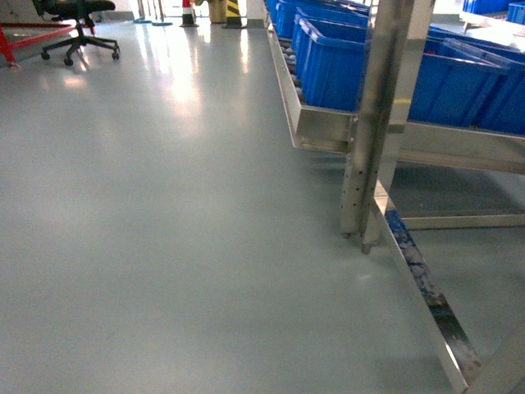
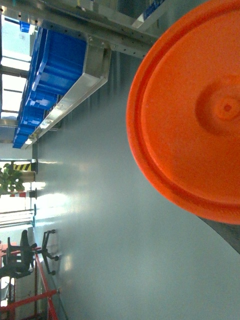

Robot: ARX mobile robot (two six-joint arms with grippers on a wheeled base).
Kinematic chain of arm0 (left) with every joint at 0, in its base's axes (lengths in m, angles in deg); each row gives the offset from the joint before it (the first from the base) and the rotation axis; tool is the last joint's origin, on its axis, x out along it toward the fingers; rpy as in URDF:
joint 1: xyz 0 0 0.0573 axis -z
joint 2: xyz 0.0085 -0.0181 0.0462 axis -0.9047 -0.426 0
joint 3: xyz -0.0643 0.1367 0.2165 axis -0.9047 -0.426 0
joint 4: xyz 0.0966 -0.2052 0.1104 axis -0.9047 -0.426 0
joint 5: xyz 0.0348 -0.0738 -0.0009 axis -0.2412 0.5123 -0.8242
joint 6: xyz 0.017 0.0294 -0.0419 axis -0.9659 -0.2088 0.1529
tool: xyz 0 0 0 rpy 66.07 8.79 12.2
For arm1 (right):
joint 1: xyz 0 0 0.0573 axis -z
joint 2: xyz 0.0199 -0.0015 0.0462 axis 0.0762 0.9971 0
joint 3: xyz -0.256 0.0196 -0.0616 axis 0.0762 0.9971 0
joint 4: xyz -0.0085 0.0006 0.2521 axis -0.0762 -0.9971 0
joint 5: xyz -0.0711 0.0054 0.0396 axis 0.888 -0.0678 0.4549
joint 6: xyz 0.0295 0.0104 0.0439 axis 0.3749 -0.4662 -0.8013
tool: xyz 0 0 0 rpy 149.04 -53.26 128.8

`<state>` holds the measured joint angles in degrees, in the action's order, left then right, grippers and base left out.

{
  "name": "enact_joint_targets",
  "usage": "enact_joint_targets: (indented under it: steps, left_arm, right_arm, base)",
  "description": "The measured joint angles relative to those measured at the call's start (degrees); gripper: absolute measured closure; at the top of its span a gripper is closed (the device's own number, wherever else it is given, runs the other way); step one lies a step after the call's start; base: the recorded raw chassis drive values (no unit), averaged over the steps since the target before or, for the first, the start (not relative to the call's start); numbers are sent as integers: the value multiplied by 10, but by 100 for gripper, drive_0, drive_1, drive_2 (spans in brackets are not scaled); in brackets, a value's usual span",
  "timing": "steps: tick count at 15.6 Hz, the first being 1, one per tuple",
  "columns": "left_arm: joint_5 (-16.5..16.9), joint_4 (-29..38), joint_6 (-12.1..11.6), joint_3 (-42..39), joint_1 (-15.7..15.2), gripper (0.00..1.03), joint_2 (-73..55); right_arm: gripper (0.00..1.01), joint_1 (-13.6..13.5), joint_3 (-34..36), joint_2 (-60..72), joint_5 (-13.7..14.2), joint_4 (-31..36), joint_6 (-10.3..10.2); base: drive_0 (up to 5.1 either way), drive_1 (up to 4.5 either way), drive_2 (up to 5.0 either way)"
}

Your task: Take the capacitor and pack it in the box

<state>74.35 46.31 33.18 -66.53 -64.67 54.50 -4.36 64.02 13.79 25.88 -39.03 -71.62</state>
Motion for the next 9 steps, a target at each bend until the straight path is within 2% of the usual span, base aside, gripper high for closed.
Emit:
enact_joint_targets:
  steps: [9]
  left_arm:
    - [0, 0, 0, 0, 0, 59, 0]
  right_arm:
    - [3, 0, 0, 0, 0, -1, 0]
  base:
    - [-502, 244, 244]
